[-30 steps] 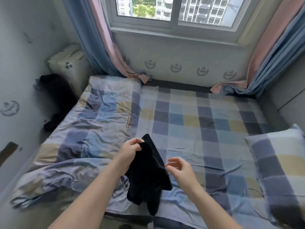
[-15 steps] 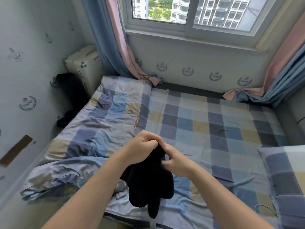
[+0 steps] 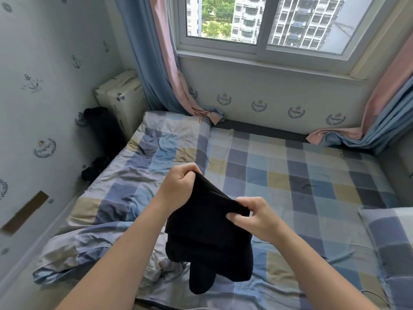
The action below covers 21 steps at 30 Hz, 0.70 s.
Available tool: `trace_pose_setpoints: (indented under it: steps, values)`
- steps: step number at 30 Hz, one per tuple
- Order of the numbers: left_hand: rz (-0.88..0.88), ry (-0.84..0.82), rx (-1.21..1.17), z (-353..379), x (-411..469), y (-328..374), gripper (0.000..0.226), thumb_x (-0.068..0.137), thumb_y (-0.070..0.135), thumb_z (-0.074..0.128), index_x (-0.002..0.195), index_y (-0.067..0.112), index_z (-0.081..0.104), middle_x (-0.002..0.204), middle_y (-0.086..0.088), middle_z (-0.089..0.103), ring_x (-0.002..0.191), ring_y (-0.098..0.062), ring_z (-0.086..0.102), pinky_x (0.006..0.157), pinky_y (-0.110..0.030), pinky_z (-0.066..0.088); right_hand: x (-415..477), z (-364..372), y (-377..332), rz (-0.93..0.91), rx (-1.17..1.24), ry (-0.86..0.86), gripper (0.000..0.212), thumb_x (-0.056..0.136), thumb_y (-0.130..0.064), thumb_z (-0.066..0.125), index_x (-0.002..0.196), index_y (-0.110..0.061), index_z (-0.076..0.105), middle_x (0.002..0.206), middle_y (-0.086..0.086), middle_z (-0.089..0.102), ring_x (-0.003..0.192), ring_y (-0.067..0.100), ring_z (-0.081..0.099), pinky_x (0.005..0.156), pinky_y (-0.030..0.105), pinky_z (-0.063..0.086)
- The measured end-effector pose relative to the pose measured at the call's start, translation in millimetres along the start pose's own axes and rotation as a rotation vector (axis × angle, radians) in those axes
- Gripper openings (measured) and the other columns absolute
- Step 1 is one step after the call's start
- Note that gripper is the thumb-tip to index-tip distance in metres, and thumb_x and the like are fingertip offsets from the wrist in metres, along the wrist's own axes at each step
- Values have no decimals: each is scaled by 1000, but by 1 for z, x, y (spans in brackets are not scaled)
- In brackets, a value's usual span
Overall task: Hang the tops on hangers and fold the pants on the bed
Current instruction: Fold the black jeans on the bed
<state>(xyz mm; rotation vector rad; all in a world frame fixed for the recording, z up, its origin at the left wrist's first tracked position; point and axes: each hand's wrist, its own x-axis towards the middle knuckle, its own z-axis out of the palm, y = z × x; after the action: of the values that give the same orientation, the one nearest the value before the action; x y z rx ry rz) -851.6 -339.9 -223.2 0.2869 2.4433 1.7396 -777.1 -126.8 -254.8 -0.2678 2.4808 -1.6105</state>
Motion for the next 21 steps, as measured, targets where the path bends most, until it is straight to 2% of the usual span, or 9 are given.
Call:
trace_pose_setpoints:
  steps: [2,4,7,10,13,15,17,19,21]
  values:
    - [41,52,-23,0,4,5,31,90,-9,35,66,3,51,53,5,39,49,-6,35,49,-18,30,2,-2,3,86,-64,-84,10,87,-19,71,79,-22,75,74,0,71,74,21,69,69,34,56]
    - [78,99,-44,-3,9,11,28,90,-9,35,68,-2,50,54,4,39,49,-6,35,49,-18,30,1,-4,15,193,-147,-139,25,86,-23,72,66,-38,70,66,-10,67,67,12,65,66,29,52]
    - [99,165,-48,-9,20,13,26,90,-8,36,71,-4,52,56,4,41,51,-5,38,50,-18,32,-7,-5,38,353,-236,-172,35,84,-25,72,56,-43,61,60,-18,60,62,3,57,65,24,46]
    - [80,192,-46,-14,29,5,27,91,-7,35,70,-1,52,58,0,42,51,-6,38,49,-19,33,-17,-8,62,464,-280,-171,19,82,-34,70,75,-51,67,80,-22,71,85,3,65,80,25,51]
    - [14,159,2,-14,39,-16,31,92,-6,36,70,6,55,56,4,43,46,-3,37,47,-19,33,-27,-15,80,523,-283,-116,20,79,-42,67,98,-39,72,96,-14,74,95,9,68,90,37,54]
    - [-50,106,80,-12,45,-33,32,94,-4,39,76,12,60,61,4,49,46,-2,40,49,-21,35,-31,-21,82,512,-249,12,12,87,-33,69,94,-24,72,90,-4,74,86,16,70,84,45,56]
    - [-124,33,153,-6,46,-49,24,98,7,48,87,19,64,74,4,59,59,-4,52,55,-23,40,-31,-29,75,470,-212,151,12,92,-26,68,88,-14,68,82,6,71,76,23,68,76,47,54]
    - [-164,-73,183,5,41,-60,6,98,22,60,101,25,65,99,8,66,93,-10,62,74,-25,47,-28,-36,64,438,-135,252,17,93,-24,68,85,-10,65,74,5,66,69,18,62,65,38,49]
    - [-146,-236,223,23,30,-66,23,94,32,68,116,29,61,121,12,61,118,-12,54,92,-28,45,-22,-38,51,417,-71,279,18,94,-25,69,82,-12,64,72,-1,65,67,10,61,63,26,47]
